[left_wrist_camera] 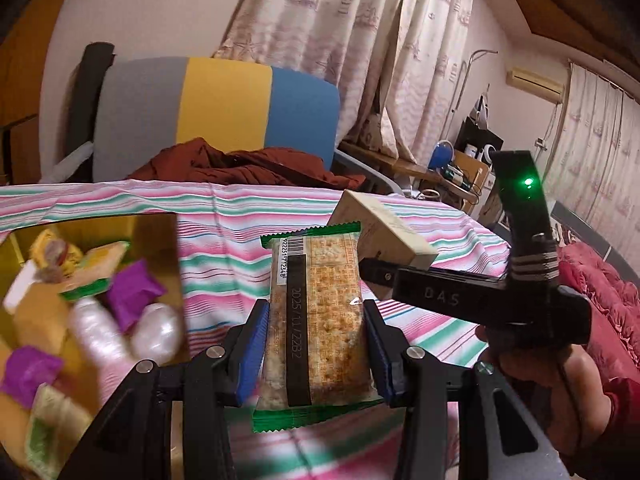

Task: Organize objects
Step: 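Carry the cracker packet and cream box over the gold tray and release both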

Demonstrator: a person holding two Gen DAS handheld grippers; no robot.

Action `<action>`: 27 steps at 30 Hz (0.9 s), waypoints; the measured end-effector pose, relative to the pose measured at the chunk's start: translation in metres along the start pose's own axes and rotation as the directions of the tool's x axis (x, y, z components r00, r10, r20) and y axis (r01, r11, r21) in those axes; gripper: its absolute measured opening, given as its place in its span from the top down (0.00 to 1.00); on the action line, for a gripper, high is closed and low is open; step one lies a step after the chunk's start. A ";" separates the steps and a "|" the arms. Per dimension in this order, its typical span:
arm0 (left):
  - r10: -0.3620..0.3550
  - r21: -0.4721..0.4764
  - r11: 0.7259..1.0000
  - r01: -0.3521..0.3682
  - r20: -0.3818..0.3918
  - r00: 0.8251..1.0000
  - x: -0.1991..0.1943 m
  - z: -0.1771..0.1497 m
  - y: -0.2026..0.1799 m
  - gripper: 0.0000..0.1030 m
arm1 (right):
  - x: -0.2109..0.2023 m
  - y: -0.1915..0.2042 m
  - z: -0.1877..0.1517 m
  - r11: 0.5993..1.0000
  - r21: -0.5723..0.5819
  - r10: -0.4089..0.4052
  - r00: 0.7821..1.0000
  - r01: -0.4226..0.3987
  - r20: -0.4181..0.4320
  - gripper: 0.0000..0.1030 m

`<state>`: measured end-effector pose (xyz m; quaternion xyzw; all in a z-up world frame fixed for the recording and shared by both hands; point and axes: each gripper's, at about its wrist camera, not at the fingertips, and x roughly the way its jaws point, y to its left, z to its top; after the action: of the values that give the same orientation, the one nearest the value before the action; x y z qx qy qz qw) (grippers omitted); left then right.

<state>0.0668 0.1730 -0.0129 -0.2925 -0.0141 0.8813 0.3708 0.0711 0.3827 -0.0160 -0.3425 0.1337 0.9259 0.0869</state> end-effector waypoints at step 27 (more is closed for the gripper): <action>0.353 -0.239 0.905 -0.352 -0.043 0.935 -0.085 -0.007 0.188 0.55 | 0.007 0.196 -0.029 0.915 -0.190 0.328 0.931 -0.355 -0.158 0.51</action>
<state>-0.0038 -0.0205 -0.0210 -0.3326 -0.0689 0.9256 0.1670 0.0346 0.1883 -0.0050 -0.3777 0.0958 0.9128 -0.1223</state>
